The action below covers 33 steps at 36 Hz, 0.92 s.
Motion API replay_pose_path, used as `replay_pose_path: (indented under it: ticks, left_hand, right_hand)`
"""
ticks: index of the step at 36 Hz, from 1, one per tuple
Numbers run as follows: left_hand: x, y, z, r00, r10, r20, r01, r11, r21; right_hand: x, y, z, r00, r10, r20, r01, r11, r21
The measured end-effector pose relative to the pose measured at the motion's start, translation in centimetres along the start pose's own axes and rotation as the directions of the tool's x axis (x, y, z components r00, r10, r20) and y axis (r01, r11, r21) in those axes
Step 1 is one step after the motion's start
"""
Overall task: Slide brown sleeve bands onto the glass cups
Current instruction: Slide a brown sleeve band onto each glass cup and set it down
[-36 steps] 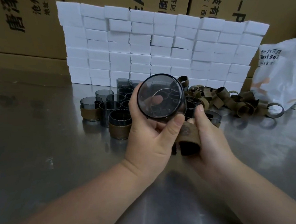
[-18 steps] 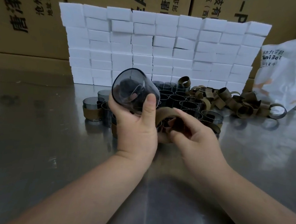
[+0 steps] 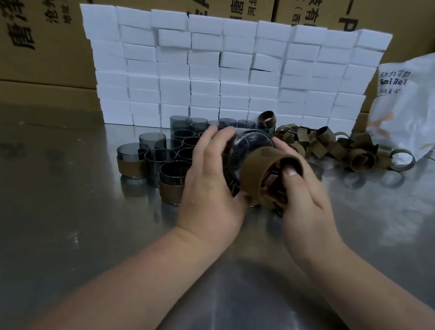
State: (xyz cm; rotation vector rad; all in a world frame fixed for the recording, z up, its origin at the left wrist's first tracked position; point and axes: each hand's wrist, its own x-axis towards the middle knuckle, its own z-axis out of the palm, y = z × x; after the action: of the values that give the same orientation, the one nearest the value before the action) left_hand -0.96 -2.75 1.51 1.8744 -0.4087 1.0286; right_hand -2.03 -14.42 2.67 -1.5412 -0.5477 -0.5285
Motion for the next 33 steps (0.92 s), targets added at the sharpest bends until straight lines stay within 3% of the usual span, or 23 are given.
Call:
replay_pose_path:
  ticks: [3, 10, 15, 20, 26, 33]
  left_hand:
    - [-0.1, 0.1, -0.2, 0.997, 0.079, 0.016, -0.08, 0.994, 0.073]
    - [0.0, 0.7, -0.5, 0.994, 0.102, -0.035, -0.086, 0.945, 0.316]
    - [-0.3, 0.8, -0.5, 0.991, 0.08, 0.103, -0.1, 0.974, 0.203]
    - [-0.7, 1.4, -1.0, 0.959, 0.124, 0.253, -0.122, 0.992, -0.026]
    - [-0.7, 1.2, -0.9, 0.968, 0.078, 0.237, -0.101, 0.991, 0.085]
    - [-0.3, 0.7, -0.7, 0.986, 0.051, 0.16, -0.054, 0.998, 0.016]
  right_hand:
    - [0.0, 0.2, 0.0, 0.998, 0.064, 0.009, -0.064, 0.998, 0.016]
    - [0.2, 0.5, 0.2, 0.991, 0.116, -0.067, -0.118, 0.993, -0.025]
    - [0.3, 0.8, -0.1, 0.987, 0.099, -0.128, -0.105, 0.994, -0.041]
    - [0.5, 0.6, -0.2, 0.981, 0.07, -0.179, -0.093, 0.988, -0.126]
    - [0.3, 0.6, 0.1, 0.985, 0.04, -0.166, -0.086, 0.957, -0.278]
    - [0.1, -0.1, 0.0, 0.996, 0.019, -0.088, -0.035, 0.982, -0.187]
